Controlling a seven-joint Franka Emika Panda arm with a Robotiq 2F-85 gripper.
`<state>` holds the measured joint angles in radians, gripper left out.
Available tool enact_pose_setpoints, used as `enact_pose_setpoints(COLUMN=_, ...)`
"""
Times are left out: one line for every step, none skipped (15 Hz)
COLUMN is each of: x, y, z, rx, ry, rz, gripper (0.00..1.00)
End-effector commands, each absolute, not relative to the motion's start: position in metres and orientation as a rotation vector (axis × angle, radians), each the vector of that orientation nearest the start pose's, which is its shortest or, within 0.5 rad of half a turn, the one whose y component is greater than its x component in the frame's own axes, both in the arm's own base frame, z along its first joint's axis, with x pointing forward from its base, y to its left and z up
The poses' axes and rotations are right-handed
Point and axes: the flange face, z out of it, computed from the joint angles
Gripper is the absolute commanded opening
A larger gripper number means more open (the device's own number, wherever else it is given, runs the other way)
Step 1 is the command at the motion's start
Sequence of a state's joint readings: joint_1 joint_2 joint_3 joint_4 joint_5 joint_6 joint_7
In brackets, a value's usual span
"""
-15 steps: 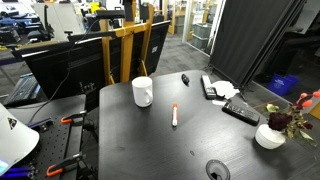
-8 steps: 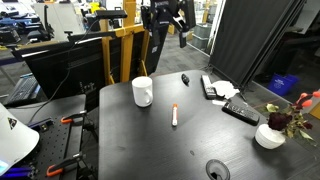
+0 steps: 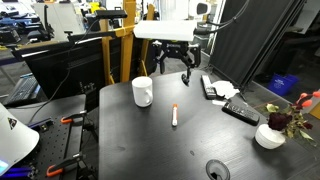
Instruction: Put the marker in the cup
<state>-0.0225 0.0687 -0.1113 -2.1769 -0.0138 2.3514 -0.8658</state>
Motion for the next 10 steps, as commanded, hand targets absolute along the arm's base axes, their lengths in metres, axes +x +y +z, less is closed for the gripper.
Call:
enact_pose_setpoints(x=0.563, y=-0.075, z=0.340, rx=-2.939, ry=-1.275, rz=-0.075, gripper=1.00)
enact_pose_setpoints(x=0.563, y=-0.075, z=0.331, rx=-2.927, ry=-1.300, rz=-0.050, gripper=1.00)
enact_pose_setpoints(x=0.563, y=-0.074, z=0.321, rx=-2.913, ry=-1.321, rz=-0.009, gripper=1.00)
enact_pose_setpoints(x=0.555, y=-0.071, z=0.331, rx=-2.930, ry=-1.261, rz=-0.027, gripper=1.00)
enact_pose_setpoints(x=0.556, y=-0.070, z=0.324, rx=-2.924, ry=-1.262, rz=-0.008, gripper=1.00)
enact_pose_setpoints(x=0.556, y=-0.070, z=0.321, rx=-2.921, ry=-1.262, rz=-0.002, gripper=1.00)
enact_pose_setpoints(x=0.556, y=-0.070, z=0.322, rx=-2.921, ry=-1.263, rz=-0.004, gripper=1.00)
enact_pose_setpoints(x=0.556, y=-0.070, z=0.323, rx=-2.922, ry=-1.263, rz=-0.006, gripper=1.00)
enact_pose_setpoints(x=0.556, y=-0.070, z=0.323, rx=-2.923, ry=-1.262, rz=-0.008, gripper=1.00)
enact_pose_setpoints(x=0.556, y=-0.070, z=0.324, rx=-2.923, ry=-1.261, rz=-0.008, gripper=1.00)
